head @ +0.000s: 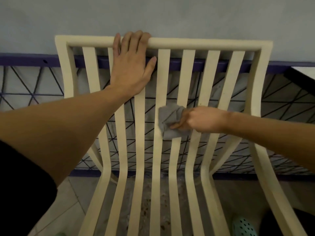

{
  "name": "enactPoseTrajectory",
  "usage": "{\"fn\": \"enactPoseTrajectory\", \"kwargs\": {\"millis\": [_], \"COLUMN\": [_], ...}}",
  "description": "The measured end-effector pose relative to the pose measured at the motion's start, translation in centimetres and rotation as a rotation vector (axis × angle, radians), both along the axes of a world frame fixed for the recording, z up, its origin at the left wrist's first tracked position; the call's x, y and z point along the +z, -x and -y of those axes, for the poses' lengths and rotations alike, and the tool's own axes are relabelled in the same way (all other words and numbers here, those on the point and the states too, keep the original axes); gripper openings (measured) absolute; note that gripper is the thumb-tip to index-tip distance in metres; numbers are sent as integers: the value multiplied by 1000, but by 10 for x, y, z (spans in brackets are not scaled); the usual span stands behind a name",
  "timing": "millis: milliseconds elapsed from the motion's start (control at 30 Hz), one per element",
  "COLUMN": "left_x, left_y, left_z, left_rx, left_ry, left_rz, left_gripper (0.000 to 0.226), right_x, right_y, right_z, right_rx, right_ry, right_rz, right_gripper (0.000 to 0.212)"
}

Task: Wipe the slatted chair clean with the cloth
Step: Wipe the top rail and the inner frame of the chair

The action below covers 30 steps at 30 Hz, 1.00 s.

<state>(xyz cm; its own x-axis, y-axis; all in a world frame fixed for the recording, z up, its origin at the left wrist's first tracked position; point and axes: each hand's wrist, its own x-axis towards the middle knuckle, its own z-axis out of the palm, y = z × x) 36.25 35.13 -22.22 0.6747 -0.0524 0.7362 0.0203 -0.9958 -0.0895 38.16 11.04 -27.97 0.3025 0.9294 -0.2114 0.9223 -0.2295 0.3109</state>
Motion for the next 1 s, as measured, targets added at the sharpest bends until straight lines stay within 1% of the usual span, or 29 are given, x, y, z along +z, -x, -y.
{"fn": "enactPoseTrajectory", "kwargs": {"millis": [67, 133, 200, 267, 300, 367, 433, 467, 533, 600, 667, 700, 800, 900, 933, 1000], "left_x": [1, 2, 3, 3, 3, 3, 3, 2, 3, 3, 1, 1, -1, 1, 3, 8], "left_y": [2, 2, 3, 3, 3, 2, 1, 1, -1, -1, -1, -1, 0, 0, 1, 2], "left_z": [2, 3, 4, 3, 4, 6, 7, 8, 10, 10, 9, 9, 7, 9, 10, 14], "left_rx": [-3, -1, -7, -6, -6, -12, -12, -14, -18, -19, -21, -19, -17, -35, -37, -41], "left_ry": [9, 13, 18, 22, 26, 37, 53, 64, 76, 78, 84, 83, 91, 140, 153, 185], "left_rz": [-8, -15, -11, 1, 5, 11, 22, 27, 35, 38, 33, 36, 37, 31, 25, 17], "left_gripper": [56, 56, 56, 55, 55, 54, 53, 52, 52, 52, 53, 53, 51, 48, 47, 44], "right_x": [31, 61, 86, 91, 85, 56, 17, -4, -43, -77, -113, -127, -161, -163, -153, -121], "right_y": [-7, -13, -23, -31, -32, -23, -3, 7, 22, 34, 45, 50, 61, 59, 58, 48], "right_z": [8, 14, 19, 21, 20, 16, 13, 14, 19, 24, 22, 18, 3, -4, -5, 7], "right_rx": [-41, -79, -66, -42, -65, -136, -219, -259, -301, -343, -340, -326, -406, -406, -384, -324], "right_ry": [-60, -159, -369, -540, -619, -756, -796, -755, -587, -433, -280, -182, 36, 119, 112, 16], "right_rz": [32, 52, 103, 152, 131, 27, -135, -208, -292, -349, -383, -370, -399, -374, -339, -243], "right_gripper": [60, 50, 48, 51, 51, 47, 44, 45, 47, 43, 38, 37, 32, 30, 33, 46]}}
